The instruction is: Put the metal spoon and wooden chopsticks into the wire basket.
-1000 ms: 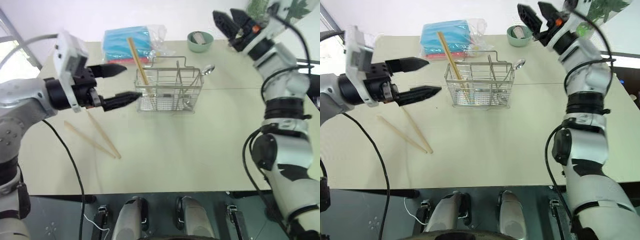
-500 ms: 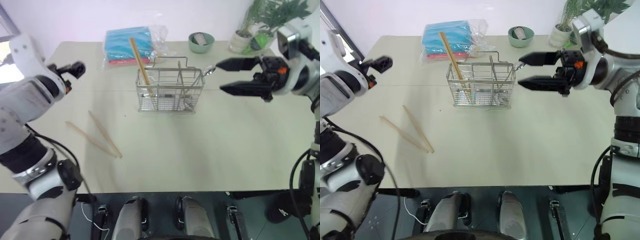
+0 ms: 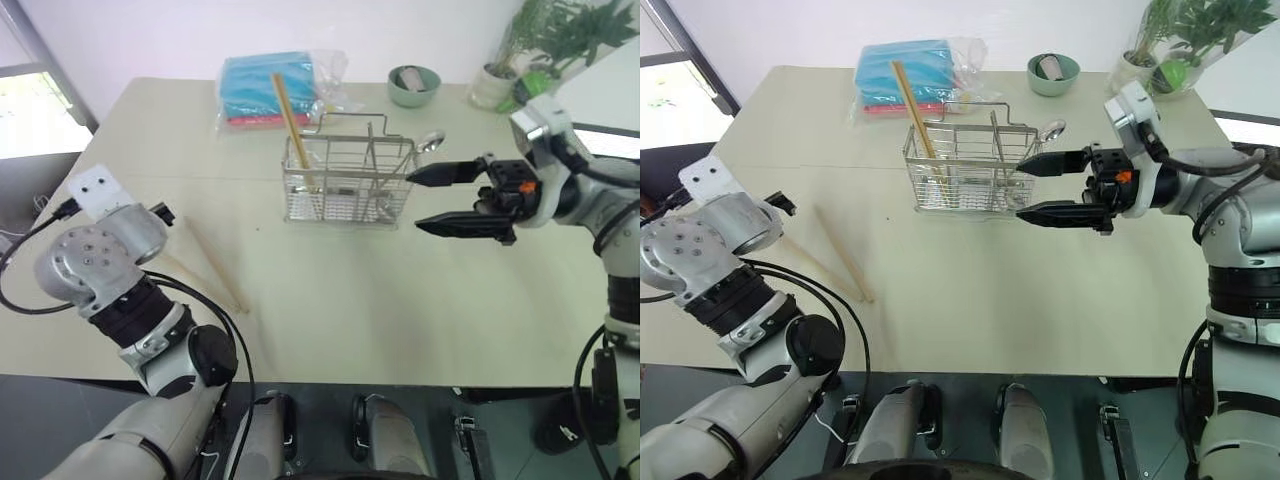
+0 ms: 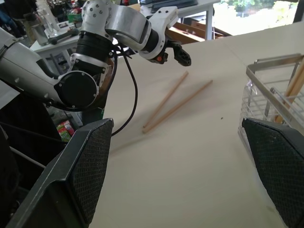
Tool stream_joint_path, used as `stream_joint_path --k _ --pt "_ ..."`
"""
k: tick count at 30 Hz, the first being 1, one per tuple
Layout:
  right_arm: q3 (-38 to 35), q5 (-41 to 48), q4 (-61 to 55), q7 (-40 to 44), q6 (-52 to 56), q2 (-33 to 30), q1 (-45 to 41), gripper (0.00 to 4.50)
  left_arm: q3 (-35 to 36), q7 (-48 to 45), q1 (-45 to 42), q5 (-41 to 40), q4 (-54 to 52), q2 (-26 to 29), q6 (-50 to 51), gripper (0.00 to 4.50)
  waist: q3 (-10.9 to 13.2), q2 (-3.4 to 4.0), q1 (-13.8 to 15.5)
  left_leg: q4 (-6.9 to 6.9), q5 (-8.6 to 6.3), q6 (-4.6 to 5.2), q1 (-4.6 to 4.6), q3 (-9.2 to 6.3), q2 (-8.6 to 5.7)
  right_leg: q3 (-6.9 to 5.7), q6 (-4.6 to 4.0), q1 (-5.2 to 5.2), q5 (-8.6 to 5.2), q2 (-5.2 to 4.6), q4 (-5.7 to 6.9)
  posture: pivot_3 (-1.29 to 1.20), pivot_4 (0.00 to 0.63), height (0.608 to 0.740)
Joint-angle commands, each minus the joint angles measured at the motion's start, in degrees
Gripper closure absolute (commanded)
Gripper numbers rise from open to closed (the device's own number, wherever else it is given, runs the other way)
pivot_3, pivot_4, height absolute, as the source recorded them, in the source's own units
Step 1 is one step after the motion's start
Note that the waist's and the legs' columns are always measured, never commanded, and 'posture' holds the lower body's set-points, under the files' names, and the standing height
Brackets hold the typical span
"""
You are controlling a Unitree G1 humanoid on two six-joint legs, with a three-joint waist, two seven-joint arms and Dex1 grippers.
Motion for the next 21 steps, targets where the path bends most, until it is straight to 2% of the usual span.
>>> stream_joint_path --k 1,5,10,11,12,19,21 --pt "-2.3 1.3 -1.8 -0.7 -0.4 -1.1 -0.4 0.06 -0.1 -2.6 1.0 4.3 2.2 0.6 0.5 0.00 0.0 0.00 0.0 0.00 0.00 0.00 0.00 0.00 0.01 0.00 0.00 0.00 0.00 0.00 0.00 0.00 0.150 0.715" --pt "-3.4 2.2 -2.6 -1.4 0.2 -1.6 0.6 0.06 -0.4 -6.7 1.7 9.9 7.5 1.5 -0.7 0.00 0.0 0.00 0.0 0.00 0.00 0.01 -0.01 0.00 0.00 -0.02 0.00 -0.01 0.00 0.00 0.00 0.00 0.150 0.715" --pt "-4.7 3.5 -4.2 -2.4 0.9 -2.3 2.0 0.06 -1.4 -11.9 2.8 14.0 16.6 2.9 -8.1 0.00 -0.1 0.11 0.0 0.00 0.00 0.01 0.08 0.01 0.00 -0.03 -0.01 0.03 0.00 -0.02 0.02 0.00 0.150 0.715" --pt "-4.9 3.7 -4.6 -2.4 0.9 -2.5 2.4 0.00 -1.7 -13.0 2.8 14.3 17.7 3.2 -9.4 0.57 -0.1 0.13 0.0 -0.01 -0.01 0.01 0.15 0.00 0.01 -0.03 -0.03 0.10 0.01 -0.03 0.02 0.00 0.150 0.715" --pt "-5.0 3.8 -4.8 -2.3 0.9 -2.8 2.8 0.00 -1.8 -13.6 2.6 14.7 18.5 3.2 -10.3 0.85 -0.1 0.13 0.0 -0.02 -0.03 0.03 0.22 0.00 0.02 -0.03 -0.04 0.15 0.01 -0.03 0.03 0.00 0.150 0.715" --pt "-5.7 4.4 -4.8 -2.7 1.0 -3.8 3.1 0.00 -0.7 -15.1 0.2 17.3 22.0 3.5 -13.6 4.46 -0.2 0.18 -0.2 -0.09 -0.17 0.24 0.38 0.02 0.06 -0.03 -0.07 0.24 0.02 -0.04 0.02 0.00 0.150 0.715" --pt "-5.7 4.4 -4.6 -2.9 0.9 -3.8 3.1 0.00 -0.6 -15.3 -0.1 17.9 22.0 3.4 -13.9 4.46 -0.2 0.18 -0.1 -0.09 -0.15 0.21 0.38 0.03 0.06 -0.03 -0.06 0.24 0.02 -0.05 0.02 0.00 0.150 0.715"
